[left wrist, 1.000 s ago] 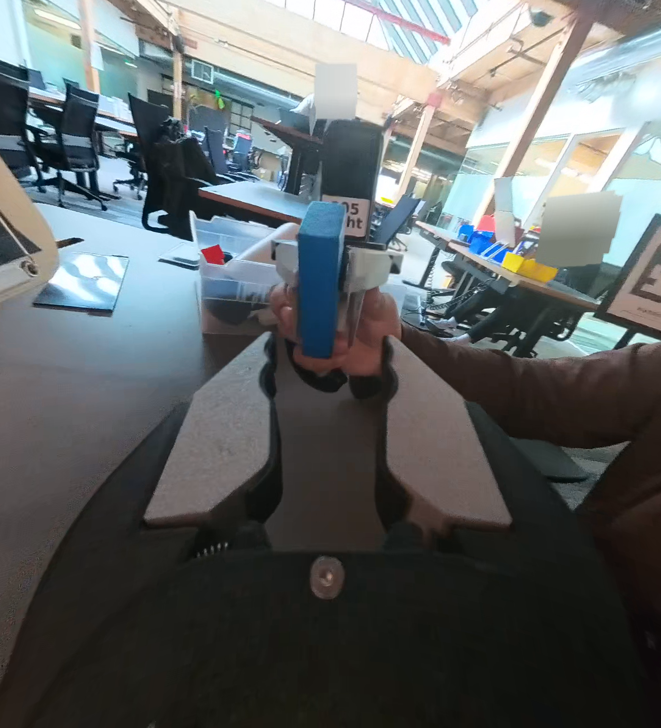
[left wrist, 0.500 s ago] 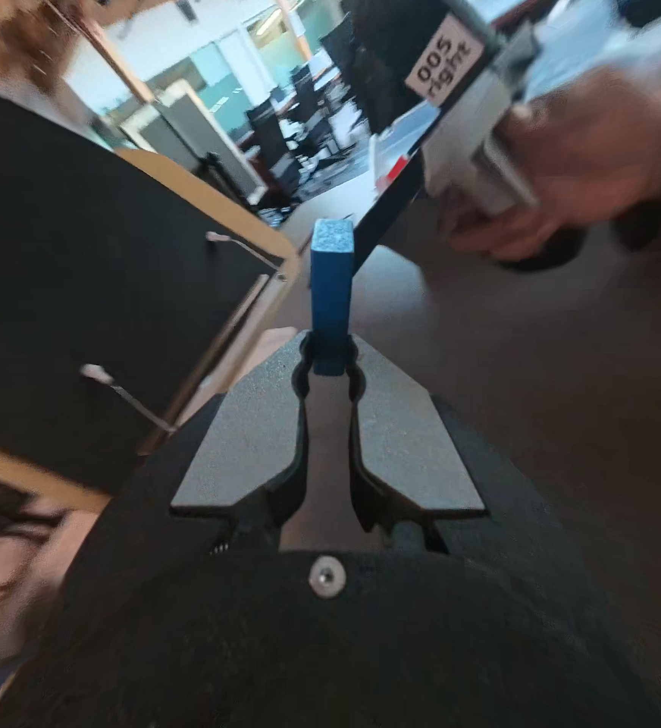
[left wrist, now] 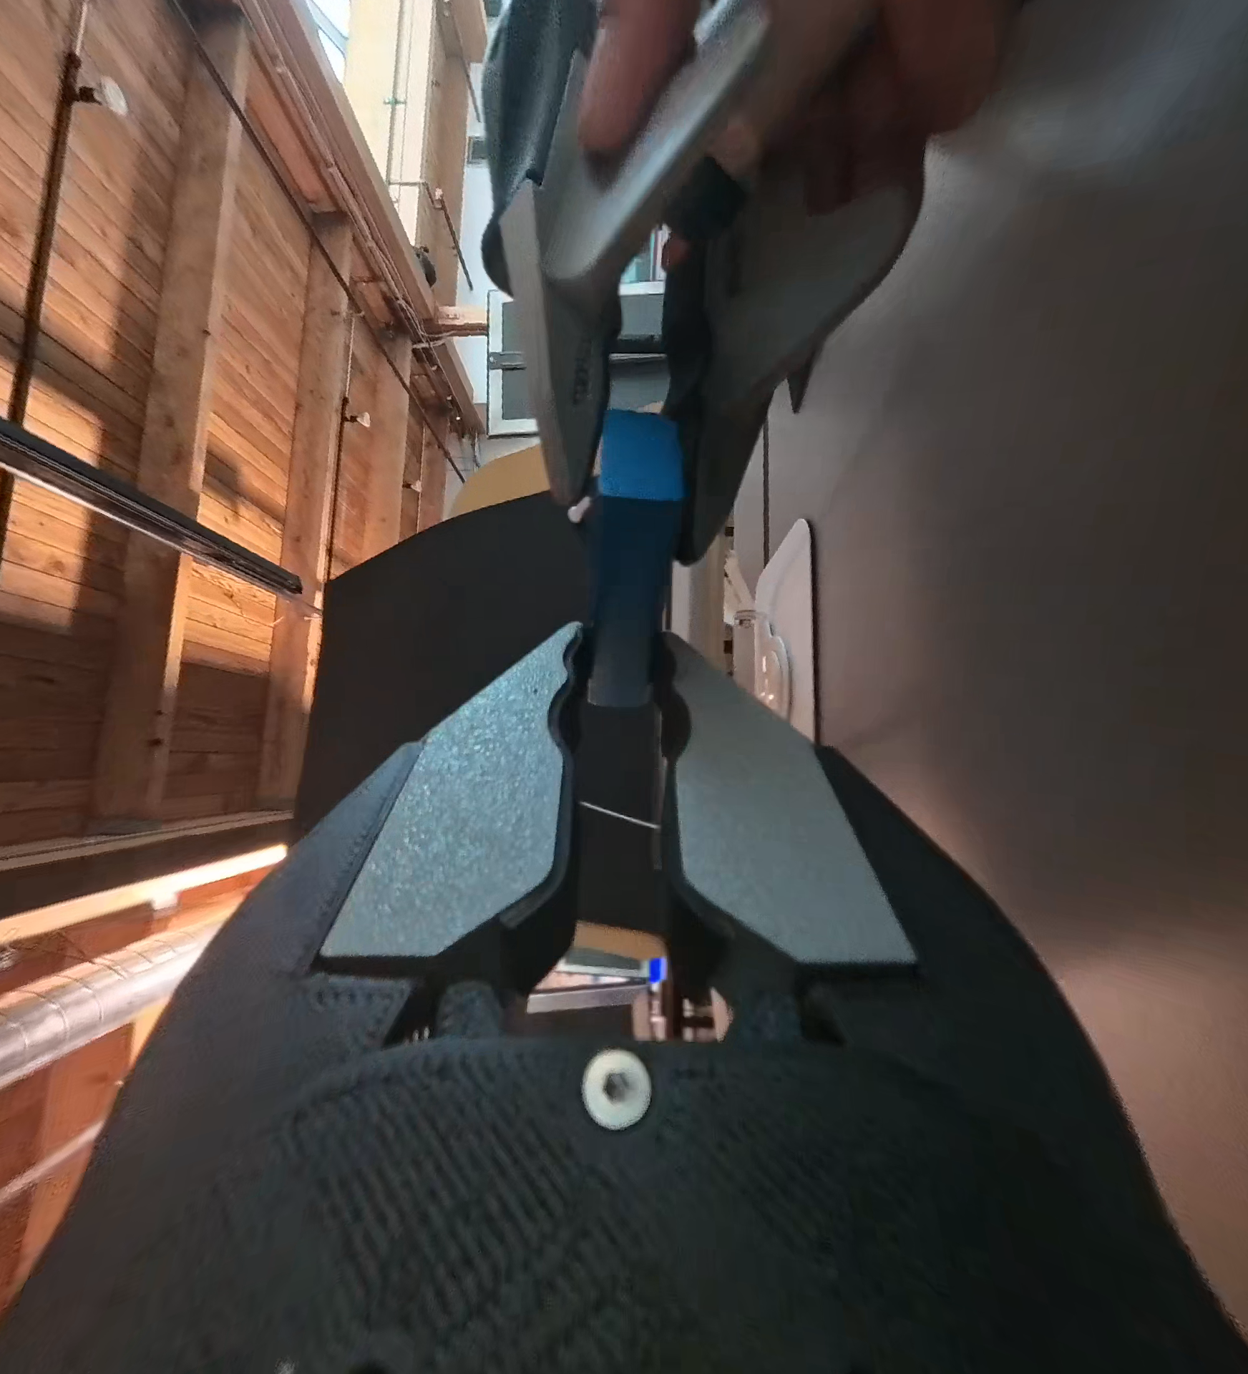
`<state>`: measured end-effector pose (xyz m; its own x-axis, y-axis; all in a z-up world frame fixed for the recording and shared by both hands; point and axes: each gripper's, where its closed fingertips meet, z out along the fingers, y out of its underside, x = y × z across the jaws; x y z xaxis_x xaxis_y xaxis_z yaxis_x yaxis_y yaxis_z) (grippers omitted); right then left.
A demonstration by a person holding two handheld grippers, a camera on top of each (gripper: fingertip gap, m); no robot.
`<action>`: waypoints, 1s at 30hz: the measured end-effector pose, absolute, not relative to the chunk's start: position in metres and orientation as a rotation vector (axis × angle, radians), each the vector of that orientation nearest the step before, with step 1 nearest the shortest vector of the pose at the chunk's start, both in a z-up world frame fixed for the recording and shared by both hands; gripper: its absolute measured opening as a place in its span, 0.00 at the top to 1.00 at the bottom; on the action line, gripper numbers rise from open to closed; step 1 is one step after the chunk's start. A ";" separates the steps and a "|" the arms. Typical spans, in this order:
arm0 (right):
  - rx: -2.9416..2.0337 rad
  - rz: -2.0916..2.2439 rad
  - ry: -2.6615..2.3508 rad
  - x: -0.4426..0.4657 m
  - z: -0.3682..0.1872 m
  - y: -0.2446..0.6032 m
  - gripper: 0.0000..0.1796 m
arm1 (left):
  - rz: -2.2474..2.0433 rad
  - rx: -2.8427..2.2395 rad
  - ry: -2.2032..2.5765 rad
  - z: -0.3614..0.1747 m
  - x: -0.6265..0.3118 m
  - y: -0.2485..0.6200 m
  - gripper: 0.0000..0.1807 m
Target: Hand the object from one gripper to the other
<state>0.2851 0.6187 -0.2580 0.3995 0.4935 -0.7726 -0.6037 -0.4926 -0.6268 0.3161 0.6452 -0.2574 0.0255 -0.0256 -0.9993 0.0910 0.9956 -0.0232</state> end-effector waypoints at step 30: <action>-1.566 0.808 -0.172 0.282 -0.235 0.624 0.93 | -1.876 -0.838 1.687 -0.223 0.291 0.622 0.90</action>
